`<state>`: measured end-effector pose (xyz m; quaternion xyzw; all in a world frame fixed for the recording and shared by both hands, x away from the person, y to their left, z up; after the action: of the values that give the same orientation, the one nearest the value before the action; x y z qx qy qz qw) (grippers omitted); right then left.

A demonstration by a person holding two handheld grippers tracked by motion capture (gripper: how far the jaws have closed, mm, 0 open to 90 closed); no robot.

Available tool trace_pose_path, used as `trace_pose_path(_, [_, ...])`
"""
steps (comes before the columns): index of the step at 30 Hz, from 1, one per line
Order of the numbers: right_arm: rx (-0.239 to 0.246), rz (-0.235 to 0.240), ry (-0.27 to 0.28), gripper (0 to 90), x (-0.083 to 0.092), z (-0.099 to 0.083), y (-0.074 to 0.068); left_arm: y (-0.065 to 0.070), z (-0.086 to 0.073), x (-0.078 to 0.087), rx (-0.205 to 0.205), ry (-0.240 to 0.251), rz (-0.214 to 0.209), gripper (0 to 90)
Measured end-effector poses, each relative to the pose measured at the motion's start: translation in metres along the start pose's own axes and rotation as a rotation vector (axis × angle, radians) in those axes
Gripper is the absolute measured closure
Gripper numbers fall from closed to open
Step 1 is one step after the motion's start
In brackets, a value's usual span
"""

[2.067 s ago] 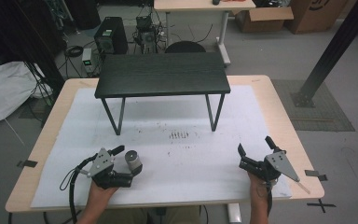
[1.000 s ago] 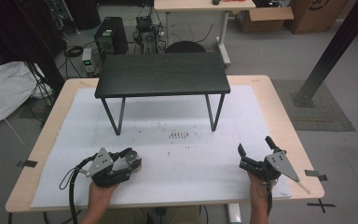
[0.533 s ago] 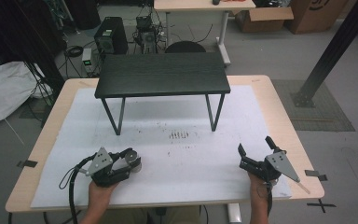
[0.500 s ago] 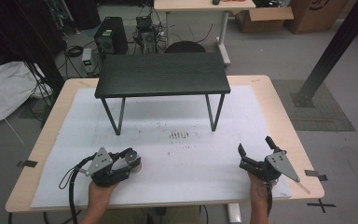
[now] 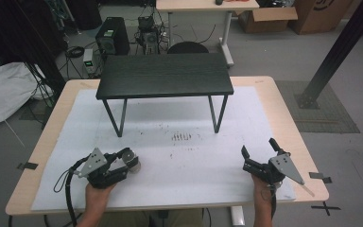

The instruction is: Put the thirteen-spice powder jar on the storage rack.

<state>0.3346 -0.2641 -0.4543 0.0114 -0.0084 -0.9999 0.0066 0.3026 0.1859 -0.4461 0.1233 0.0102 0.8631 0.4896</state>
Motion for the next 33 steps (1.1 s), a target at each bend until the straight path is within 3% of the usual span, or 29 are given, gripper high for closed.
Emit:
trace_pose_path(16, [0.000, 0.001, -0.001, 0.0, 0.000, 0.000, 0.000, 0.006, 0.049, 0.024, -0.038, 0.059, -0.006, 49.0])
trace_pose_path(33, [0.001, 0.001, -0.001, 0.0, 0.000, 0.000, 0.000, 0.017, 0.093, 0.024, -0.052, 0.094, -0.074, 49.1])
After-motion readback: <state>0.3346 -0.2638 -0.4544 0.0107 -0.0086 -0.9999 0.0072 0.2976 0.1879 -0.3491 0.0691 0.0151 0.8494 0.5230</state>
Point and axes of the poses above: each handheld gripper's, and its own axes: x roughly backward along the jaws, z roughly out of its top, y roughly to its right, the point moved 6 cm from there along -x, roughly forward along the jaws, and after that the axes turned 15 degrees about -z, right-handed, at the moved point
